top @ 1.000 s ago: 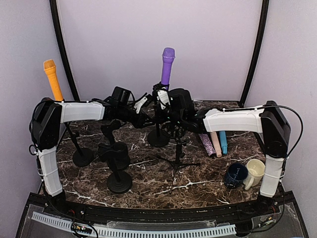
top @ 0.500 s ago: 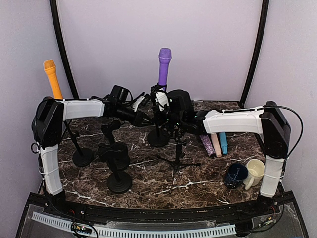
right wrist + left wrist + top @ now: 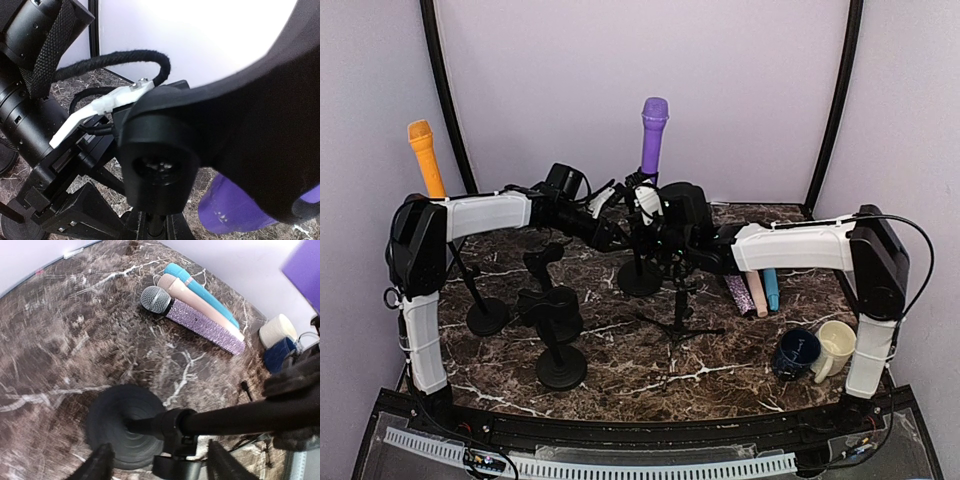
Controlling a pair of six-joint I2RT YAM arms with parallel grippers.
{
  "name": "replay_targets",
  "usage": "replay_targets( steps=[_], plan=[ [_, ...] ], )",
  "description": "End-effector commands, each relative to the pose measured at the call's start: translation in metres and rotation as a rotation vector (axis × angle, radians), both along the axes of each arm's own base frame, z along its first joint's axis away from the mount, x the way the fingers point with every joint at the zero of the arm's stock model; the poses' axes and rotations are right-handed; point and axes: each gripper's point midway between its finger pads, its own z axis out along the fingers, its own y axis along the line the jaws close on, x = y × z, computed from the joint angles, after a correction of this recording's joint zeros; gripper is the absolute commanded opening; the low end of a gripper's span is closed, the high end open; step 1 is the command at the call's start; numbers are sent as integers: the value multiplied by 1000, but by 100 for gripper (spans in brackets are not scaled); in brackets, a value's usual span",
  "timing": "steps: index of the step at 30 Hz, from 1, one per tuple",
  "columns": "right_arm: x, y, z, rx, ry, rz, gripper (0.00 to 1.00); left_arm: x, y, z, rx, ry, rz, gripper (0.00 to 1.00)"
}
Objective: Remove the microphone from the stand
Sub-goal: Unscrew the microphone stand with the microphone at the center of the board.
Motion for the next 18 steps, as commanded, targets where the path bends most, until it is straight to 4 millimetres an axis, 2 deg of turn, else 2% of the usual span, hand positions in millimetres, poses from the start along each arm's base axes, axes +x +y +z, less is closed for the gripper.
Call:
replay_targets(
  steps=[1, 6, 9, 10, 11, 12, 18],
  plan=[
    [-12, 3, 19, 42, -24, 15, 0, 4, 8, 29, 33, -162, -11, 71],
    [-11, 5, 22, 52, -23, 17, 0, 3, 10, 40, 12, -282, -22, 74],
    [-10, 7, 23, 55, -22, 18, 0, -4, 14, 41, 4, -347, -33, 74],
    [-10, 7, 23, 56, -22, 18, 0, -4, 12, 53, -14, -405, -29, 74],
    [-10, 7, 23, 56, -22, 18, 0, -8, 14, 45, 1, -421, -37, 74],
    [-10, 7, 24, 58, -21, 19, 0, -8, 13, 52, 2, -464, -31, 74],
    [-9, 7, 23, 55, -21, 17, 0, -10, 9, 38, 109, -548, -40, 73]
  ],
)
